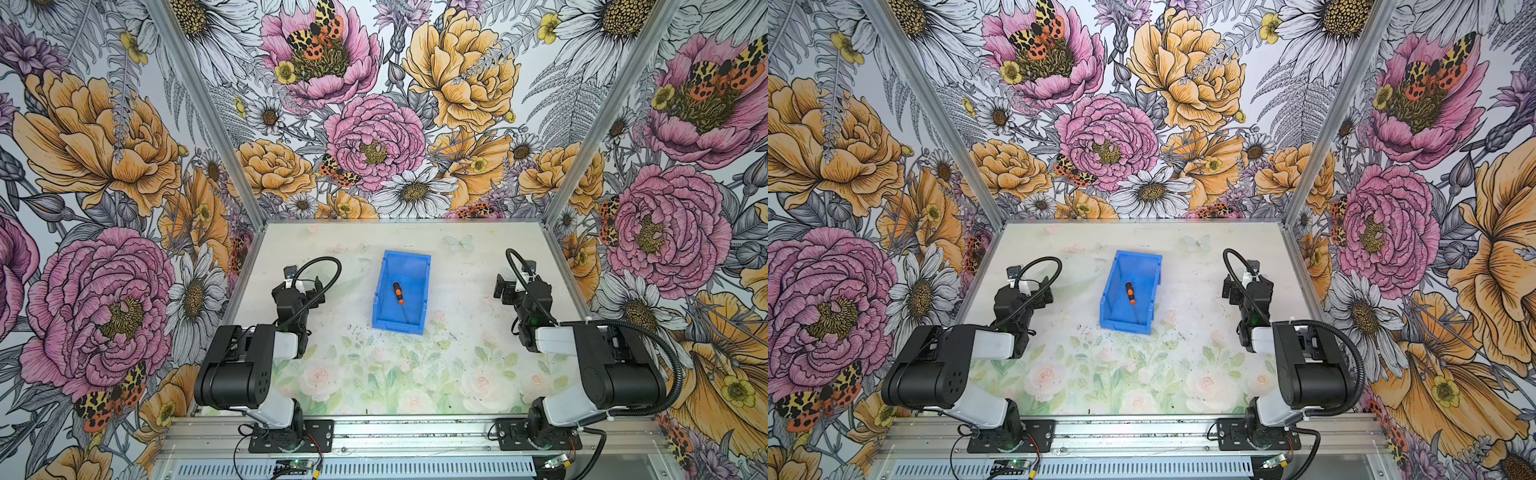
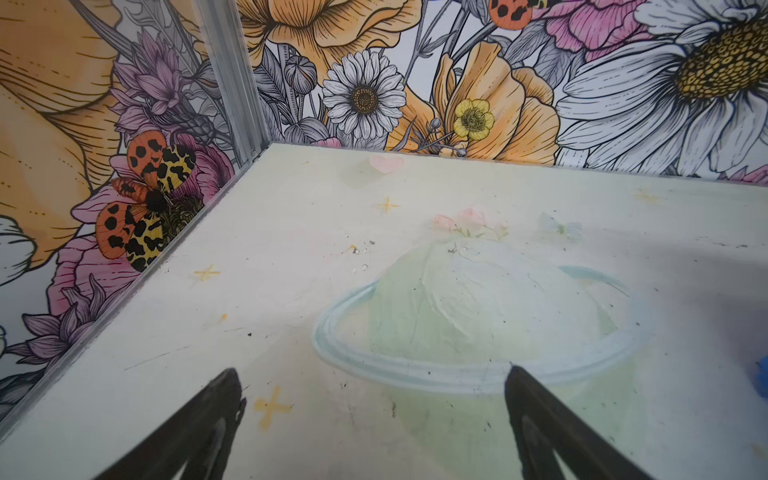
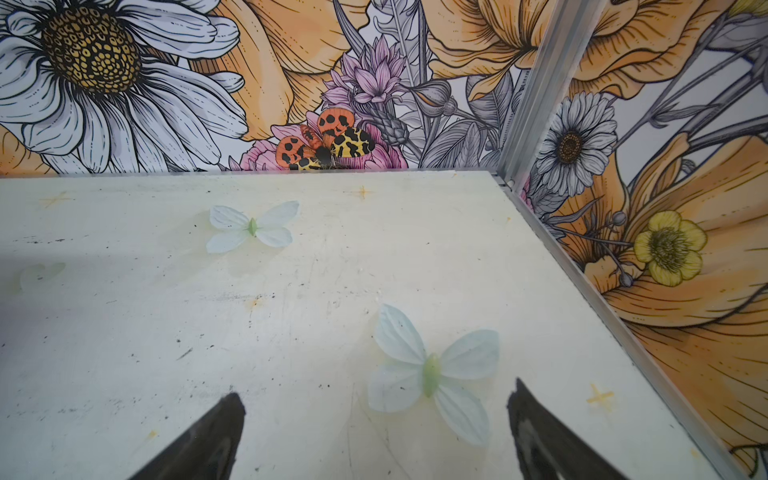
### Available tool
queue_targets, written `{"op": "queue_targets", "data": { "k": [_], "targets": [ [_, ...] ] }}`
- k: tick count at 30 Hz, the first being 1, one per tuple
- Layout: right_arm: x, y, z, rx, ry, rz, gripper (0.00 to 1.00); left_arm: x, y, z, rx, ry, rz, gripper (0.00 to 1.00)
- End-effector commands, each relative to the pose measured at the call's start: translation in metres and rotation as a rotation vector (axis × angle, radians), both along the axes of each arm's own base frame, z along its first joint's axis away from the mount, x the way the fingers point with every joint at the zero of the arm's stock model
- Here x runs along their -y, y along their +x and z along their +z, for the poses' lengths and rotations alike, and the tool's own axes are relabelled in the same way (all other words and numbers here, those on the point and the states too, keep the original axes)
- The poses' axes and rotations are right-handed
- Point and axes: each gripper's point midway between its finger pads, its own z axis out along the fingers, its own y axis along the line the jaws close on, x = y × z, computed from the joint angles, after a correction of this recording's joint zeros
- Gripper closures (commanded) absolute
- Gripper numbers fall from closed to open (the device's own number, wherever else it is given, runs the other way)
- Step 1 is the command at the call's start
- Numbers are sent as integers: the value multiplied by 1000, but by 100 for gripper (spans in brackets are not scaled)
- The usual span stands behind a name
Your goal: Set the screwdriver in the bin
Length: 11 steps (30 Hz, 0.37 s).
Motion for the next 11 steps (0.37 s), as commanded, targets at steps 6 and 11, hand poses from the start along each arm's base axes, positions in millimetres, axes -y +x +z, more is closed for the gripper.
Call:
{"op": "queue_targets", "data": {
  "k": [6, 11],
  "targets": [
    [0, 1, 2, 19, 17, 2, 1, 5, 6, 16, 58, 8, -19, 1],
    [1, 1, 3, 25, 16, 0, 1, 8, 8, 16, 60, -23, -78, 1]
  ]
}}
